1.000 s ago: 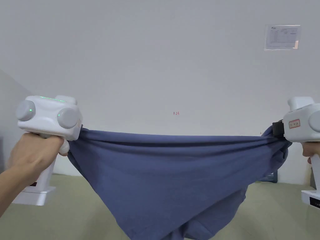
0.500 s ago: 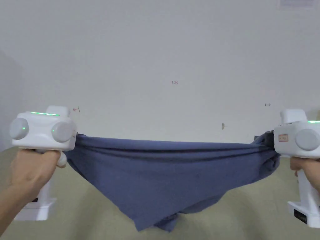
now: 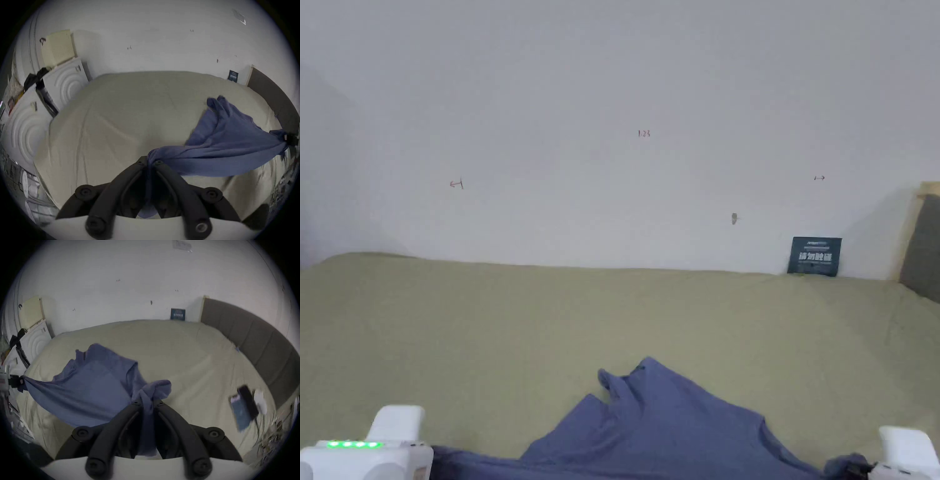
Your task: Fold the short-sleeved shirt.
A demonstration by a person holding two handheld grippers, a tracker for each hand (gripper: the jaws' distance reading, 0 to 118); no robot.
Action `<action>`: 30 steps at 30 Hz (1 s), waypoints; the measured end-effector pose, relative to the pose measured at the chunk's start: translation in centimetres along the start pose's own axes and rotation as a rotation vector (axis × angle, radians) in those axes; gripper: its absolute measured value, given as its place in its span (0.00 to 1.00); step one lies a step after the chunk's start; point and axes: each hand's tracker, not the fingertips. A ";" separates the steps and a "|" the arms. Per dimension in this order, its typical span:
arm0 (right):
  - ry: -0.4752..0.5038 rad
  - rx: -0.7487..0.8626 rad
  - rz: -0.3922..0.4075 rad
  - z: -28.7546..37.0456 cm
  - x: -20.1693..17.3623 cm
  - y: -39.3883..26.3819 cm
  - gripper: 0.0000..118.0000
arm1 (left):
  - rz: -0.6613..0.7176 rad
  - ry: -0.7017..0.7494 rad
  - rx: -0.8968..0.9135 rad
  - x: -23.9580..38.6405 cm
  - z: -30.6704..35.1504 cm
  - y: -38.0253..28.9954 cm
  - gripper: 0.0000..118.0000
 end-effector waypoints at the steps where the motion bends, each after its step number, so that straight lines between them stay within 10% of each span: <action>1: -0.004 -0.013 -0.001 0.9 0.2 -1.3 0.09 | 0.006 -0.001 -0.005 -0.1 0.7 -1.5 0.02; 14: 0.012 -0.044 -0.036 6.7 1.9 -10.0 0.10 | 0.031 -0.068 -0.086 -1.0 4.5 -11.1 0.02; 16: -0.004 -0.022 -0.017 7.0 1.5 -10.1 0.25 | 0.046 -0.084 -0.086 -1.2 4.4 -11.2 0.03; 17: -0.002 0.005 0.002 7.3 1.4 -10.0 0.45 | 0.049 -0.089 -0.084 -1.2 4.6 -11.3 0.11; 18: 0.015 0.034 0.012 7.7 1.2 -9.8 0.65 | 0.042 -0.091 -0.078 -1.3 4.8 -11.3 0.46; 20: -0.022 0.062 0.030 8.2 0.5 -9.3 0.66 | 0.046 -0.094 -0.076 -1.4 4.8 -11.2 1.00; 23: -0.015 0.116 0.034 8.2 0.4 -8.3 0.66 | 0.080 -0.093 0.024 -1.3 6.9 -10.6 1.00; 26: -0.009 0.172 0.039 9.4 -1.5 -7.2 0.63 | 0.092 -0.091 0.140 -0.5 10.3 -10.1 0.85; 29: 0.032 0.306 0.030 11.9 -3.8 -6.9 0.02 | 0.096 -0.101 0.249 0.0 13.3 -10.0 0.00; 30: -0.006 0.341 0.040 12.4 -4.6 -6.8 0.02 | 0.094 -0.100 0.262 0.1 14.0 -10.1 0.00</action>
